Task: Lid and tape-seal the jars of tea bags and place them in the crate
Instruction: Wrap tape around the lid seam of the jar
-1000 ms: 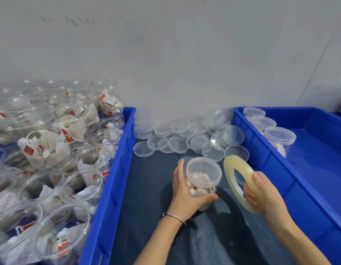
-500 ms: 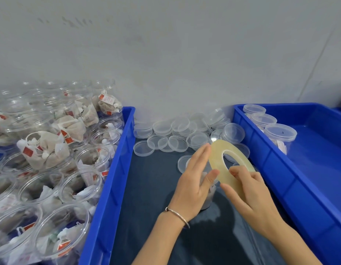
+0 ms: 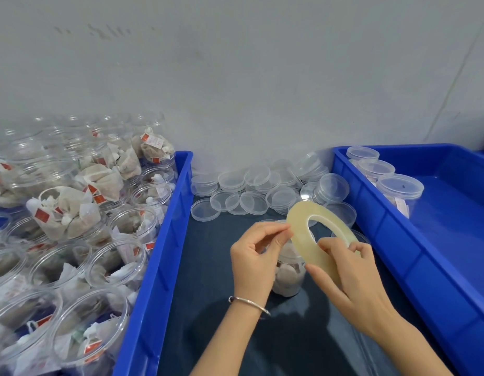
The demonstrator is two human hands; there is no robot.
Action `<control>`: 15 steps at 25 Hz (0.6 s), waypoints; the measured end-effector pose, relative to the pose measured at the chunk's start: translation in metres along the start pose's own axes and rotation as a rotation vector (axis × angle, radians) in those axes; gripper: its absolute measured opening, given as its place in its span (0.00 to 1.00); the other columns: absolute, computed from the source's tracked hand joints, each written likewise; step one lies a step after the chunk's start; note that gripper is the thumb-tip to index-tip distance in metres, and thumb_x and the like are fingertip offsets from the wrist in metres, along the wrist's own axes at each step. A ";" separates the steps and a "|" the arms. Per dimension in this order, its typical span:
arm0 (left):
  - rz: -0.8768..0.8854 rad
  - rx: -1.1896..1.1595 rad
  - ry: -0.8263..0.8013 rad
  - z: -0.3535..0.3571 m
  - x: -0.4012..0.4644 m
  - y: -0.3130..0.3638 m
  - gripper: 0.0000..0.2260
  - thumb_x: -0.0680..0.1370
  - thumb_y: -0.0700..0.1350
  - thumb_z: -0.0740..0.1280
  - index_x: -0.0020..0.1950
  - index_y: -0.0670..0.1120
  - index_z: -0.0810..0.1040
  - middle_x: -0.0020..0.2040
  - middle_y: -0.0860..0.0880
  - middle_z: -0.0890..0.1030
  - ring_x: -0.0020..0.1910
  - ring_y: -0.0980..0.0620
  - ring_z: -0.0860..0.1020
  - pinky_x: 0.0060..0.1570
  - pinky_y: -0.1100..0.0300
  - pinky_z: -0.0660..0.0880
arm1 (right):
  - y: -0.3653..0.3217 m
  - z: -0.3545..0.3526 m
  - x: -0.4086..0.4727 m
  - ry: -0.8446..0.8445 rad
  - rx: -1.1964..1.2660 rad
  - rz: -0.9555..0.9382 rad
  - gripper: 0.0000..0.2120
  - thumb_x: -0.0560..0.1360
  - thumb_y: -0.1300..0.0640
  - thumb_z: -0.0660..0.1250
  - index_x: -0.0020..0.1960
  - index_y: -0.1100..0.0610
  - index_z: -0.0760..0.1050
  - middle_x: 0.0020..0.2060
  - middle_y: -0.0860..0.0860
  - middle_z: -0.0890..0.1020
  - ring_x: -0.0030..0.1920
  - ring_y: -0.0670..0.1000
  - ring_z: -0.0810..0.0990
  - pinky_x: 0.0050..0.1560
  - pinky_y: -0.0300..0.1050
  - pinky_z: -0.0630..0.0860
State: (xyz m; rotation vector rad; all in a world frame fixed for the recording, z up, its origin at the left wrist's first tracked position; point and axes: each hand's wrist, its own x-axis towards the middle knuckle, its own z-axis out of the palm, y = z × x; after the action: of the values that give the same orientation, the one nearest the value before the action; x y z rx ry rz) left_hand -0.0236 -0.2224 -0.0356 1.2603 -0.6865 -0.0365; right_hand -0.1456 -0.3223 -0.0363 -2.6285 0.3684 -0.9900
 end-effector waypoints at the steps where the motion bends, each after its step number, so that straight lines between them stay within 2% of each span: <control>1: -0.019 -0.014 -0.009 -0.001 0.002 0.004 0.05 0.71 0.35 0.72 0.42 0.45 0.83 0.40 0.49 0.83 0.41 0.56 0.81 0.45 0.66 0.75 | 0.000 -0.002 0.002 0.004 -0.008 -0.029 0.14 0.79 0.36 0.49 0.52 0.45 0.64 0.31 0.44 0.74 0.45 0.39 0.65 0.46 0.41 0.58; 3: -0.001 0.055 -0.032 -0.001 0.005 0.010 0.07 0.73 0.35 0.71 0.40 0.46 0.80 0.37 0.50 0.81 0.37 0.57 0.79 0.42 0.67 0.75 | -0.001 -0.005 0.004 0.000 -0.030 -0.077 0.14 0.79 0.37 0.49 0.52 0.46 0.65 0.32 0.45 0.76 0.42 0.43 0.65 0.47 0.38 0.57; 6: 0.089 0.274 -0.137 -0.002 0.007 0.017 0.08 0.77 0.34 0.65 0.42 0.46 0.75 0.39 0.52 0.77 0.38 0.59 0.75 0.42 0.68 0.71 | 0.002 -0.008 0.006 -0.032 -0.038 -0.061 0.18 0.79 0.36 0.48 0.53 0.49 0.67 0.33 0.43 0.75 0.37 0.48 0.68 0.50 0.39 0.58; 9: 0.086 0.306 -0.293 -0.005 0.004 0.025 0.09 0.79 0.35 0.62 0.43 0.47 0.73 0.40 0.53 0.75 0.39 0.60 0.73 0.44 0.70 0.69 | 0.007 -0.014 0.013 -0.009 -0.071 0.027 0.24 0.77 0.34 0.48 0.52 0.52 0.69 0.28 0.41 0.71 0.33 0.46 0.70 0.50 0.42 0.59; 11: 0.026 0.237 -0.298 -0.005 0.001 0.030 0.06 0.80 0.37 0.61 0.44 0.45 0.73 0.43 0.50 0.77 0.42 0.58 0.75 0.46 0.68 0.71 | 0.005 -0.018 0.019 -0.008 -0.125 0.037 0.23 0.76 0.35 0.50 0.51 0.53 0.70 0.26 0.39 0.67 0.32 0.45 0.69 0.51 0.46 0.61; 13: -0.088 0.072 -0.292 -0.005 0.003 0.033 0.05 0.81 0.38 0.60 0.48 0.40 0.74 0.48 0.48 0.79 0.45 0.55 0.78 0.49 0.62 0.76 | 0.002 -0.021 0.021 -0.021 -0.195 0.015 0.22 0.77 0.36 0.49 0.50 0.53 0.69 0.26 0.39 0.66 0.30 0.47 0.67 0.52 0.45 0.60; 15: -0.192 -0.123 -0.319 -0.006 0.004 0.035 0.07 0.81 0.41 0.61 0.47 0.39 0.74 0.47 0.47 0.82 0.46 0.51 0.81 0.52 0.56 0.78 | 0.001 -0.025 0.020 -0.027 -0.237 0.000 0.21 0.77 0.37 0.49 0.49 0.54 0.69 0.25 0.41 0.65 0.30 0.47 0.66 0.53 0.44 0.59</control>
State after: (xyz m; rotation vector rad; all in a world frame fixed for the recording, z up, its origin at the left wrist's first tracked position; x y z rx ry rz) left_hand -0.0293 -0.2075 -0.0041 1.2097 -0.8214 -0.4394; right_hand -0.1484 -0.3345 -0.0067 -2.8484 0.5078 -0.9619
